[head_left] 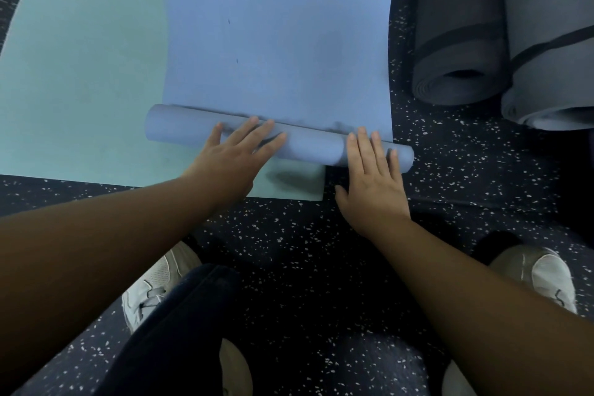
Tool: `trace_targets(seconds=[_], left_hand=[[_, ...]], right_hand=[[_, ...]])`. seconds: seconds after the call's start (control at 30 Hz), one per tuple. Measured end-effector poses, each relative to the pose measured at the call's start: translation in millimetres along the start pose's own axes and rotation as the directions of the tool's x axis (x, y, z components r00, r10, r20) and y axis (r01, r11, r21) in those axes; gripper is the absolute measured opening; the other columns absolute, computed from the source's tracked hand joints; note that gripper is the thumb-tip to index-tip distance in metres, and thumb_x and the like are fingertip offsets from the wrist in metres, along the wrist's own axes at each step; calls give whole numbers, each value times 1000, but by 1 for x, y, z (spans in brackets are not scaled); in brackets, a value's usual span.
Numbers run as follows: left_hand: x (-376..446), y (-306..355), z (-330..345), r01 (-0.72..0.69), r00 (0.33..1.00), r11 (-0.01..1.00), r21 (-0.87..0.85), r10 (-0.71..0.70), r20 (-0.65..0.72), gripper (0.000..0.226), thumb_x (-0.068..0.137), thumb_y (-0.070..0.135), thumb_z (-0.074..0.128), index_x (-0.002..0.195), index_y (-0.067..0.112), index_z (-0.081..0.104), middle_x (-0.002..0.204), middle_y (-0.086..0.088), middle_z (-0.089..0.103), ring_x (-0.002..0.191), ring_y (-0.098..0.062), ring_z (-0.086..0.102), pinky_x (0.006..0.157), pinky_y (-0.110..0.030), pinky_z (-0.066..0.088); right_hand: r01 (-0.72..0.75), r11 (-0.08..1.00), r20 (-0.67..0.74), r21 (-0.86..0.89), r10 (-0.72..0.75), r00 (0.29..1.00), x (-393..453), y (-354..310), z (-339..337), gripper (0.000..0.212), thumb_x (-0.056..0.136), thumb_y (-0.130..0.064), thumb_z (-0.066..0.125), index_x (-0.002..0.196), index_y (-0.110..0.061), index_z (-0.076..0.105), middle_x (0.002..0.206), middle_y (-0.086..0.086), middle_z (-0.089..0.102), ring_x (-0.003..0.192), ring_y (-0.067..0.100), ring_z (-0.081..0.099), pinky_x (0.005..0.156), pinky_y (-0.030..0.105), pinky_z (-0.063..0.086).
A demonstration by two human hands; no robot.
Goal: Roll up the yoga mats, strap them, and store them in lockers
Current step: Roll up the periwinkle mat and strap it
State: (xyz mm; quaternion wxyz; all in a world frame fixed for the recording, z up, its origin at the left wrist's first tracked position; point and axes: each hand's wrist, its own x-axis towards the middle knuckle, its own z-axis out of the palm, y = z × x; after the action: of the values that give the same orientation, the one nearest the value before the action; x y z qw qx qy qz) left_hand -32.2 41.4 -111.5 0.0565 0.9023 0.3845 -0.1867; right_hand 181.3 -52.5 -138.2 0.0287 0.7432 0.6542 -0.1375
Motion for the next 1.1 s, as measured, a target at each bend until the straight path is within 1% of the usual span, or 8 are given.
trace_targets(seconds=[0.13, 0.4, 0.47, 0.57, 0.67, 0.87, 1.0, 1.1], left_hand=[[-1, 2, 4, -2, 1000, 1000, 4, 3, -15, 88, 87, 10, 56, 154, 23, 0, 161, -3, -3, 148, -24, -2, 113, -55, 14], [2, 2, 7, 9, 999, 999, 40, -7, -52, 92, 81, 9, 62, 154, 18, 6, 161, -8, 6, 148, -28, 6, 111, -56, 19], [3, 2, 8, 11, 998, 997, 76, -6, -62, 94, 79, 9, 64, 154, 17, 9, 160, -10, 9, 148, -29, 9, 110, -57, 21], [0, -1, 11, -49, 988, 993, 110, 64, -140, 99, 55, 5, 80, 145, 8, 39, 150, -19, 36, 138, -37, 36, 98, -63, 38], [-4, -1, 16, -49, 987, 990, 134, 68, -144, 99, 48, 5, 84, 140, 7, 47, 147, -22, 40, 133, -41, 40, 93, -64, 42], [6, 0, 1, -4, 999, 996, 87, 0, 38, 91, 88, 13, 53, 152, 23, -10, 160, -6, -15, 147, -27, -11, 116, -53, 15], [14, -5, -6, -13, 999, 995, 102, 10, 32, 90, 88, 10, 49, 152, 23, -13, 160, -4, -13, 148, -25, -7, 115, -50, 17], [21, -10, -9, -27, 1000, 988, 152, 26, 10, 88, 89, 10, 48, 152, 21, -12, 161, -5, -8, 148, -25, -1, 114, -52, 19]], right_hand=[[6, 1000, -97, 3, -6, 995, -17, 2, 17, 90, 69, -23, 72, 146, -1, 30, 153, 16, 30, 142, 31, 26, 111, 53, 26], [-47, 999, -79, 25, 49, 996, -13, -6, 15, 91, 70, -28, 75, 146, -1, 32, 153, 16, 30, 142, 33, 28, 110, 52, 27], [-49, 999, -47, 20, 50, 998, -12, -6, 11, 92, 75, -31, 70, 149, -3, 23, 157, 14, 20, 145, 30, 18, 114, 50, 20], [-44, 999, 87, 16, 42, 995, -7, -4, 2, 92, 88, -37, 52, 152, -11, -9, 160, 4, -14, 147, 21, -14, 118, 43, -4], [-53, 999, 148, 4, 52, 988, 5, -1, -8, 92, 90, -39, 47, 149, -14, -19, 157, 1, -24, 144, 18, -23, 118, 41, -9], [-65, 997, 190, 34, 57, 980, 19, 1, -20, 93, 89, -37, 50, 150, -16, -16, 158, -1, -20, 145, 18, -20, 118, 41, -9], [-58, 991, 55, 120, 51, 997, 25, 2, -27, 77, 87, -20, 54, 151, -11, 13, 160, 6, 3, 147, 23, 2, 119, 43, 4], [-49, 987, -105, 154, 66, 992, 21, -4, -26, 56, 78, -9, 58, 132, -2, 44, 148, 17, 33, 137, 35, 29, 112, 48, 24]])
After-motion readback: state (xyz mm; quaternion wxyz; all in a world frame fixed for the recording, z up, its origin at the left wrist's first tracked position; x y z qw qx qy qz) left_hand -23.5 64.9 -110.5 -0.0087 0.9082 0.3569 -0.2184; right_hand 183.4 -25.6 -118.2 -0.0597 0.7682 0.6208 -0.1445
